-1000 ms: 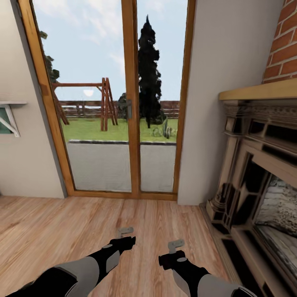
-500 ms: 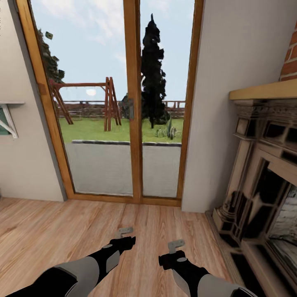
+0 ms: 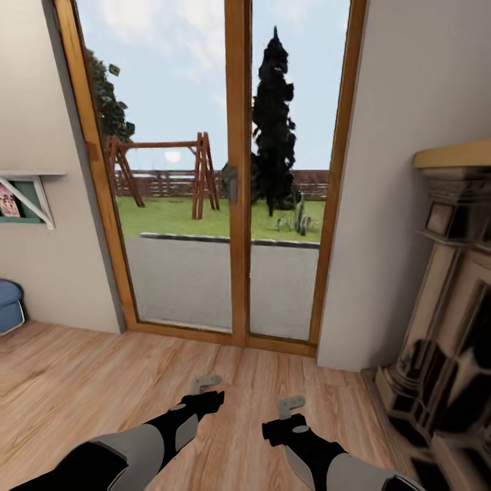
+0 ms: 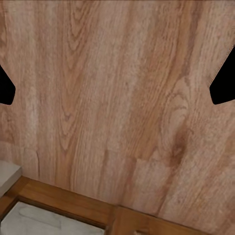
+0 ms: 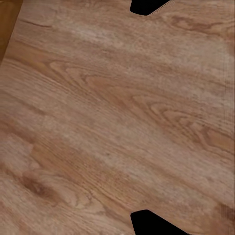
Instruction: Place each of the two pumpkins and all three candles from the living room inside a cabinet in the living room (use any cabinet), then make sure every cabinet is closed, and position the cauldron so it is next to a table in the living room.
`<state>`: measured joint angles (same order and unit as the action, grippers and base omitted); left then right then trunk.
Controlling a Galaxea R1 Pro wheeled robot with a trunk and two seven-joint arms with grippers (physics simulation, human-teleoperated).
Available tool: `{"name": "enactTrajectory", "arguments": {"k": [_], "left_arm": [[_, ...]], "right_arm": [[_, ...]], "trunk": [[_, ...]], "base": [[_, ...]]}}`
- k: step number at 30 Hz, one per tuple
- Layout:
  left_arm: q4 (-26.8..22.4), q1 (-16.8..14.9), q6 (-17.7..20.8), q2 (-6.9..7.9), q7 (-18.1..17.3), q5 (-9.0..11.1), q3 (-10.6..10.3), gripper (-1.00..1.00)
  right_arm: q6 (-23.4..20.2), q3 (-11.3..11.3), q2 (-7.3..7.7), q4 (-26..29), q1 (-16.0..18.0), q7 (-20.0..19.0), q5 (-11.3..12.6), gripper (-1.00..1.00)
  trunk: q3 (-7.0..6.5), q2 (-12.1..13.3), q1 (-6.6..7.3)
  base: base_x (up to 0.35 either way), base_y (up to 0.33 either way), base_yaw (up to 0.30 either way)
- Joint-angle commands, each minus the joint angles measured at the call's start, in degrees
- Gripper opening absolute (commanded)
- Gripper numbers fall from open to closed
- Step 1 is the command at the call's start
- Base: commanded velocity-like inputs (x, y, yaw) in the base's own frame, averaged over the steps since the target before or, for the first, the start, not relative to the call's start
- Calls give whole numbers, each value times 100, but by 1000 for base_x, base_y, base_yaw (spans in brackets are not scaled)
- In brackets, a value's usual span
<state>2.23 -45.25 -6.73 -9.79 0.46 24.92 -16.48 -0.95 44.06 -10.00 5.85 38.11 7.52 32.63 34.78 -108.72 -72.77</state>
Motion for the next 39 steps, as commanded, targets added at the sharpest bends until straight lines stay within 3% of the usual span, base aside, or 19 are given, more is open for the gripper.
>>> {"name": "enactTrajectory", "arguments": {"k": [1,21,31,39], "left_arm": [[23,-10,-35,-5,5,39,-48,100],[23,-10,-33,-5,0,39,-48,100],[23,-10,-32,-5,6,38,-48,100],[23,-10,-38,-5,7,37,-48,100]], "right_arm": [[-10,49,0,3,4,30,41,100],[-10,50,0,3,0,30,41,100],[-10,50,0,3,-3,30,41,100],[-10,50,0,3,-4,30,41,100]], "trunk": [[0,-3,-2],[-119,-3,-2],[-130,-3,-2],[-160,-3,-2]], "base": [[209,-103,208],[204,-98,212],[226,43,50],[242,-130,212]]}}
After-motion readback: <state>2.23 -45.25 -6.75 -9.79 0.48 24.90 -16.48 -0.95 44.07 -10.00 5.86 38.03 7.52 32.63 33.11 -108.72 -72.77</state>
